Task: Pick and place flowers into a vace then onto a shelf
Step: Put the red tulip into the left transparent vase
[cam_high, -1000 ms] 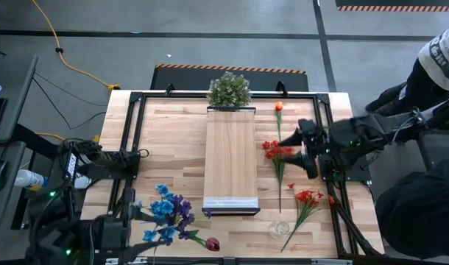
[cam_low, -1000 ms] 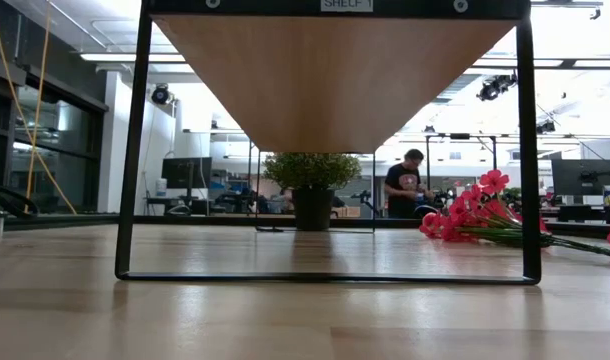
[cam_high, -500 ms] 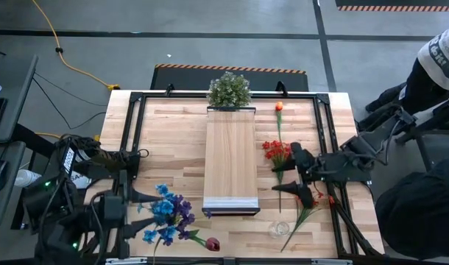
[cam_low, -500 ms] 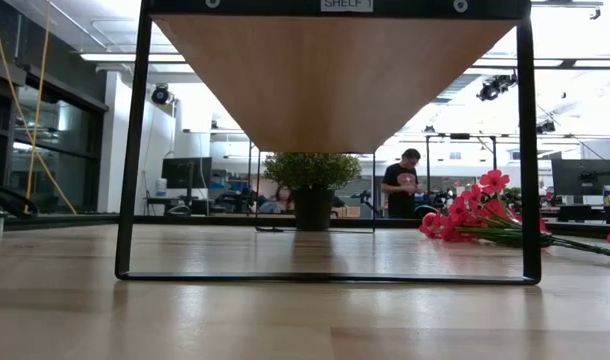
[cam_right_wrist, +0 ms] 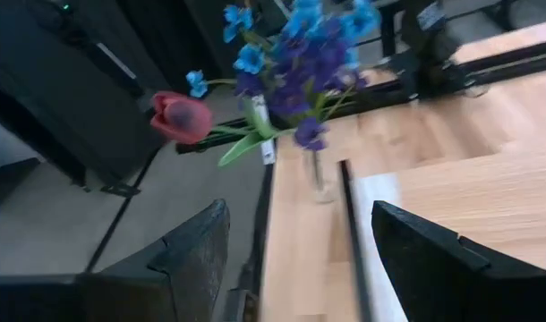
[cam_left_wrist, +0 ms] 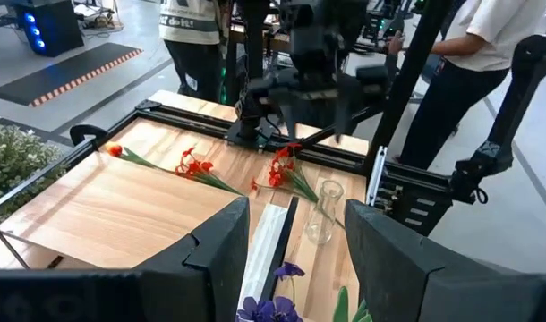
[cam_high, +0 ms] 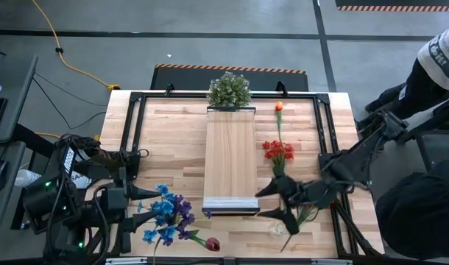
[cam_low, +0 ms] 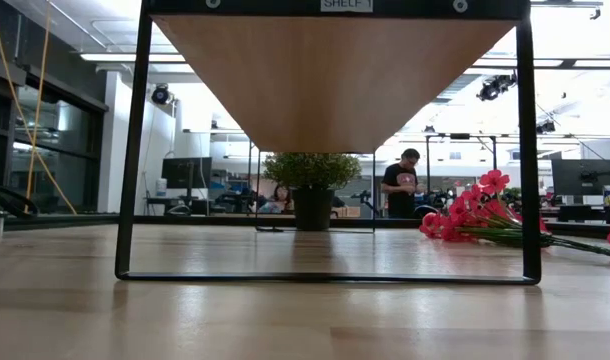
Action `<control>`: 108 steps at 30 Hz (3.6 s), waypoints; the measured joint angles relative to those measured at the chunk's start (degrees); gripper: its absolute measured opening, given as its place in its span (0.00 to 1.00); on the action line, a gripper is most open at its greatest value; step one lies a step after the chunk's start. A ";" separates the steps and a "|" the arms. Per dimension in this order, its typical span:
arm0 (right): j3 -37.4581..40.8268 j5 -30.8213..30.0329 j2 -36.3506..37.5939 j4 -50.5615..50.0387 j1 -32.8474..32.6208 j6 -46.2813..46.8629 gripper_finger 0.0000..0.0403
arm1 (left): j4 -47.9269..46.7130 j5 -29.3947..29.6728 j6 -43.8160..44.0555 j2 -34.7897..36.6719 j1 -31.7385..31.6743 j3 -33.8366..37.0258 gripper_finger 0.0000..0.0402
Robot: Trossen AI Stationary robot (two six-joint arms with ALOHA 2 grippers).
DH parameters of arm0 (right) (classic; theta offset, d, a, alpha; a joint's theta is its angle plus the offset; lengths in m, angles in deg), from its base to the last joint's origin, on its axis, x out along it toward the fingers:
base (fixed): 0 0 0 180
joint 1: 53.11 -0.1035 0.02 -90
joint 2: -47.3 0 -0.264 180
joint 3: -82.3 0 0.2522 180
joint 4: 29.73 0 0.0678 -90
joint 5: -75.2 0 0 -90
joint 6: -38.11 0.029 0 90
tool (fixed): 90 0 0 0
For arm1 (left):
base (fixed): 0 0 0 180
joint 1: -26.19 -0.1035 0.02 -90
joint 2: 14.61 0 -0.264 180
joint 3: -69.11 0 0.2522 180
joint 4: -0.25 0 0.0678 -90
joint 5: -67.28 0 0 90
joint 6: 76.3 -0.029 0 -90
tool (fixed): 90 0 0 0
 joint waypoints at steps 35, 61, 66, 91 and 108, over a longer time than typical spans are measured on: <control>0.00 10.19 -21.34 27.64 3.13 5.23 0.65 | 0.04 -2.77 -0.29 0.00 0.00 0.00 0.54; -4.76 14.15 -27.10 37.54 5.78 -2.43 0.65 | 0.02 -2.75 -0.26 -0.02 -0.01 0.00 0.54; -10.48 13.18 -27.10 26.82 6.12 -5.42 0.65 | 0.02 -2.75 -0.27 -0.02 0.00 0.00 0.54; -11.58 16.64 -30.24 31.14 9.29 -1.82 0.65 | 0.02 -3.06 -1.77 -0.02 0.00 0.00 0.54; -11.58 23.69 -30.09 30.94 9.91 -1.82 0.65 | 0.02 -3.25 -1.77 -0.02 -0.01 0.01 0.54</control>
